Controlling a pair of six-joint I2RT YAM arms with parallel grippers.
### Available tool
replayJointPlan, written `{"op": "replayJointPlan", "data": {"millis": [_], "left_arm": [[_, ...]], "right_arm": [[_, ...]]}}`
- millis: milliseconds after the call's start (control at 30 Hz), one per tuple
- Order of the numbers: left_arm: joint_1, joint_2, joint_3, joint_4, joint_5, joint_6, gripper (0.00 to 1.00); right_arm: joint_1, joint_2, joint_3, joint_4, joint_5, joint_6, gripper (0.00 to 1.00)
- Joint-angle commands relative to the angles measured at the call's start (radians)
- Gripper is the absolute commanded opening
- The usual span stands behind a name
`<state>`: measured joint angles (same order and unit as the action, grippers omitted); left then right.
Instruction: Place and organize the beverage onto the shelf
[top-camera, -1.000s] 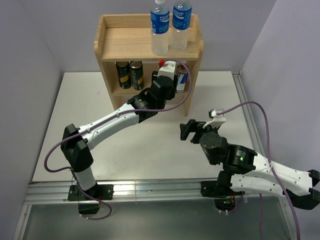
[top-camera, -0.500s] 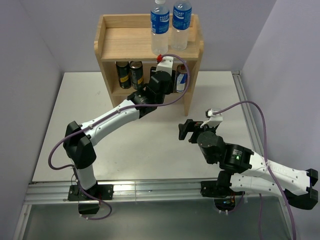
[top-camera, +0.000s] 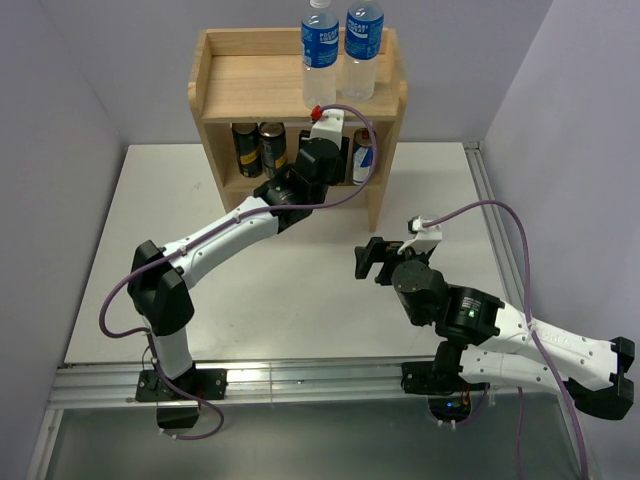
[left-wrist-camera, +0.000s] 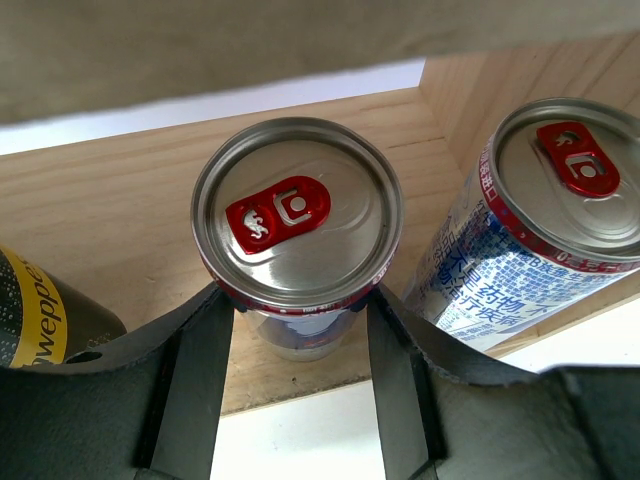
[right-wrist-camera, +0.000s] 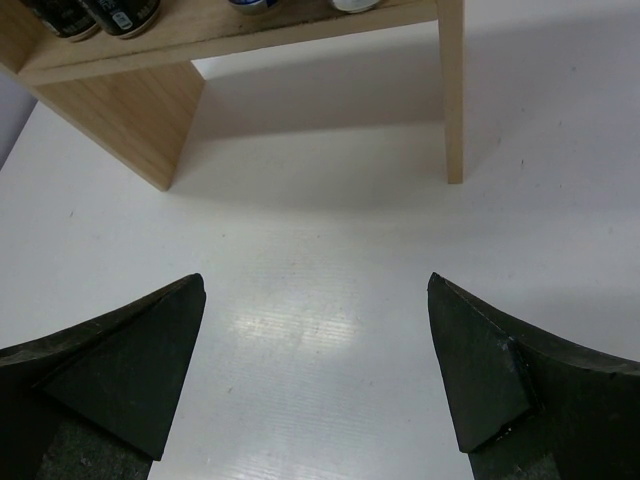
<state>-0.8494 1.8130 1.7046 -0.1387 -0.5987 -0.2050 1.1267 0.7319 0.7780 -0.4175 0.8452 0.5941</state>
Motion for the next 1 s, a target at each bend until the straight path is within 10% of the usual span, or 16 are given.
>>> {"op": "replayJointPlan", "data": {"millis": [0,100,967], "left_arm": [[0.006,-0.018,0.012,0.083,0.011,-0.013,0.32],[0.004,-0.027,0.001,0.085,0.017,-0.023,0.42],[0.006,-0.015,0.023,0.111,0.154,-0.068,0.05]], "right_arm": [[-0.01,0.001,-0.005,0.034,0.014,-0.002,0.99],[-0.011,0.004,-0.006,0.036,0.012,-0.002,0.99],[-0.015,0.008,-0.028,0.049,0.002,0.012,0.99]]}}
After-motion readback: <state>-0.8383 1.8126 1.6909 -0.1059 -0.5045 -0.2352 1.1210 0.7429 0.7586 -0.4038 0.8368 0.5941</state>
